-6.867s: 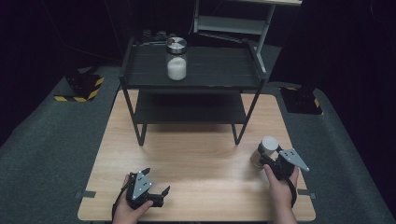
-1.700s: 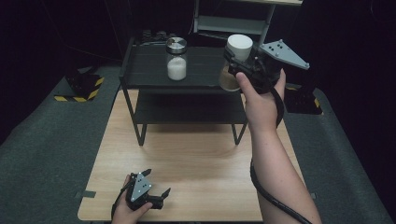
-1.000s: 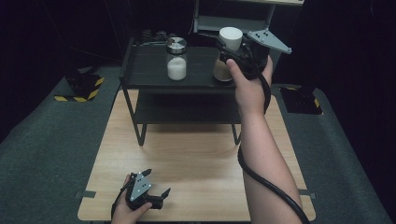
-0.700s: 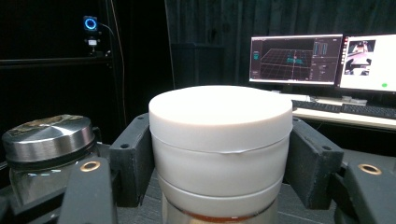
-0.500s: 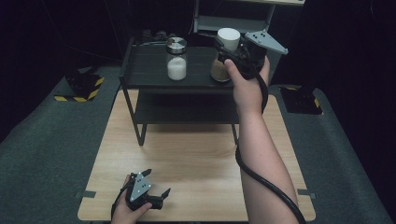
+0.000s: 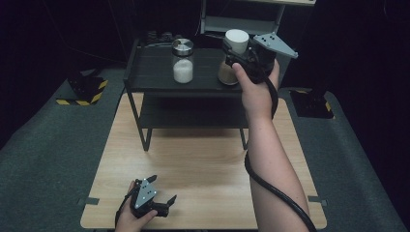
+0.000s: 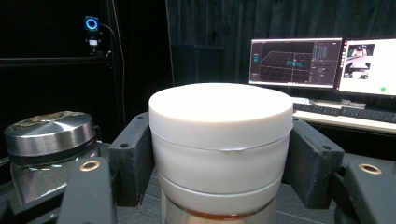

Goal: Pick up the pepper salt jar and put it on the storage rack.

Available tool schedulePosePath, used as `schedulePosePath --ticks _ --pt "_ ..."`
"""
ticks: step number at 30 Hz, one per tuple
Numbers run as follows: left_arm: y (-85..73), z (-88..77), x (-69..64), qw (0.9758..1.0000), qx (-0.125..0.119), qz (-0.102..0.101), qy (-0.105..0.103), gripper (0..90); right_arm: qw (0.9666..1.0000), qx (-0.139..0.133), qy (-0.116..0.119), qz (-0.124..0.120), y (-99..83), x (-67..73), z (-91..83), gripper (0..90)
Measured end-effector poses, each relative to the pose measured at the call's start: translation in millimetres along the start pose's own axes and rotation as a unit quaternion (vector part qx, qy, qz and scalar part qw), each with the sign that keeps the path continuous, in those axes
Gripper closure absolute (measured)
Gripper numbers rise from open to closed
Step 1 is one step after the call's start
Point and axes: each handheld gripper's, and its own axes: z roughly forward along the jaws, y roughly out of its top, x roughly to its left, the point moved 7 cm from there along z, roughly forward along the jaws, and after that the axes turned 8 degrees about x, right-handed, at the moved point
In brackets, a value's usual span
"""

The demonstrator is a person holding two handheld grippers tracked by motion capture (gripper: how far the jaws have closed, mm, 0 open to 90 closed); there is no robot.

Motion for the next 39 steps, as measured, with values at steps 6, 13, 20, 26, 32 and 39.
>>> schedulePosePath --ticks 6,13,20,26,32,39 --pt "0.0 -0.1 0.2 1.0 0.0 0.0 -0.001 0.7 1.0 0.005 0.001 0.0 4.1 0.5 -0.2 27.7" --pt "-0.1 -0.4 -0.2 1.0 0.0 0.004 0.0 0.7 0.9999 0.015 0.003 0.001 5.7 2.4 -2.6 7.9" --pt "0.1 -0.3 -0.5 1.0 0.001 0.004 0.001 0.7 0.9998 0.016 0.01 -0.004 2.6 4.4 -8.6 0.3" --pt "0.6 0.1 -0.4 1.0 0.003 0.004 0.0 0.7 0.9999 0.009 0.009 0.0 1.0 2.7 -17.6 0.3" --pt "-0.2 -0.5 -0.3 1.0 -0.001 0.003 0.002 0.7 0.9998 0.002 0.018 -0.001 -1.3 3.6 -27.5 0.3" --pt "-0.9 -0.7 -0.6 1.0 -0.004 -0.001 0.005 0.7 0.9994 -0.007 0.033 -0.006 -10.1 5.7 -41.0 0.3"
